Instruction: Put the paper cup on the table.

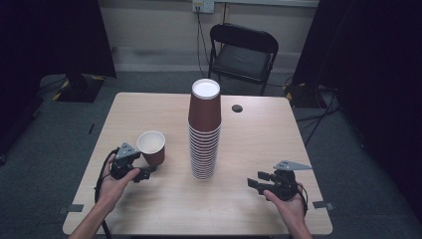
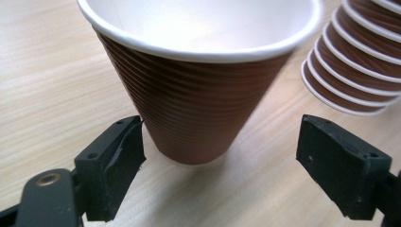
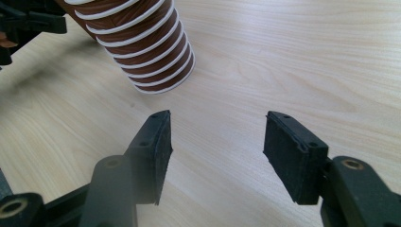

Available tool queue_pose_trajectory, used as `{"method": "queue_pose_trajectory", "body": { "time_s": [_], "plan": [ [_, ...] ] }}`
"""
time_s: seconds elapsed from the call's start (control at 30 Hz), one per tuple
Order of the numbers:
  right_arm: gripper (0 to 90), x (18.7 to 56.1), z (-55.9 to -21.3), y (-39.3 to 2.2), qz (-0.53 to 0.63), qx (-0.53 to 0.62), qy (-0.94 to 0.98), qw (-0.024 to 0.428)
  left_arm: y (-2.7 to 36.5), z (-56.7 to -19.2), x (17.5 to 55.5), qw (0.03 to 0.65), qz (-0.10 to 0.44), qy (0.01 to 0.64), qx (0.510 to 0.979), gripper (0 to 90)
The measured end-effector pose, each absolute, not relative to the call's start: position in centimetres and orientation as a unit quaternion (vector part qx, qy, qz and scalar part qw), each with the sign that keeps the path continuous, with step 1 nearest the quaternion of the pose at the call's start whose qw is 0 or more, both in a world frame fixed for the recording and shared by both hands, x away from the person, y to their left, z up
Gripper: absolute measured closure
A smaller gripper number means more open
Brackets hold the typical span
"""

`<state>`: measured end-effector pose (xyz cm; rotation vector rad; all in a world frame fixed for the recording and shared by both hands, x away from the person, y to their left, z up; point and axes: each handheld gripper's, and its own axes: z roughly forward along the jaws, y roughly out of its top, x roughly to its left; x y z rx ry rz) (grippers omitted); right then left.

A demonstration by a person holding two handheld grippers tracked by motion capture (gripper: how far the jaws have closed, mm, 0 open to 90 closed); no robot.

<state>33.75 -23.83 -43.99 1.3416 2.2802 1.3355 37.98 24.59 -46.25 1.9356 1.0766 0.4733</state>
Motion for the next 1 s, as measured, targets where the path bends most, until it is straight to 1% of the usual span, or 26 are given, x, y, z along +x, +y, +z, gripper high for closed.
{"method": "queue_pose_trajectory", "body": {
  "time_s": [0.2,0.23,0.27,0.3,0.43,0.47,0.63,0.67,0.73,0.77,0.8,0.83,0.87,0.97,1.0],
  "plan": [
    [42.2,33.7,-44.1,-24.1,0.448,0.453,0.765,0.090,24.9,-45.2,36.5,0.430,0.186,0.433,0.771,16.1],
    [42.2,33.8,-44.1,-24.2,0.448,0.455,0.764,0.091,25.0,-44.8,35.7,0.434,0.179,0.435,0.769,16.1],
    [42.2,33.8,-44.1,-24.2,0.447,0.456,0.764,0.090,25.0,-44.8,35.7,0.434,0.179,0.435,0.769,16.1],
    [42.3,33.8,-44.1,-24.3,0.447,0.457,0.764,0.091,25.0,-44.5,34.9,0.439,0.181,0.439,0.763,16.1],
    [42.2,33.9,-44.2,-24.4,0.447,0.457,0.763,0.092,25.0,-44.4,33.8,0.432,0.175,0.441,0.767,16.1],
    [42.2,33.9,-44.2,-24.4,0.446,0.458,0.763,0.092,24.8,-44.4,33.0,0.432,0.173,0.437,0.769,16.1],
    [42.2,33.9,-44.3,-24.6,0.443,0.461,0.763,0.096,24.3,-44.7,31.0,0.446,0.151,0.450,0.759,16.1],
    [41.8,33.8,-44.4,-24.7,0.441,0.462,0.763,0.101,23.8,-44.9,30.1,0.443,0.153,0.446,0.763,16.1],
    [41.5,33.8,-44.5,-24.7,0.440,0.464,0.762,0.102,23.7,-44.9,29.9,0.442,0.151,0.437,0.769,16.1],
    [39.4,33.9,-44.7,-24.8,0.440,0.461,0.764,0.106,23.6,-45.1,29.9,0.444,0.157,0.415,0.779,16.1],
    [39.4,33.9,-44.7,-24.8,0.440,0.461,0.764,0.106,23.6,-45.1,29.9,0.444,0.157,0.415,0.779,16.1],
    [36.0,34.0,-45.0,-24.9,0.433,0.468,0.762,0.109,23.8,-45.4,30.1,0.444,0.157,0.416,0.778,16.1],
    [34.5,34.1,-45.3,-24.9,0.431,0.469,0.763,0.111,23.8,-45.4,30.1,0.444,0.157,0.416,0.778,16.1],
    [32.7,34.1,-45.6,-24.9,0.420,0.469,0.767,0.124,24.5,-45.8,30.5,0.446,0.156,0.440,0.763,16.1],
    [30.6,34.3,-45.9,-25.0,0.419,0.472,0.765,0.125,24.6,-45.9,30.5,0.446,0.152,0.449,0.759,16.1]
  ]
}}
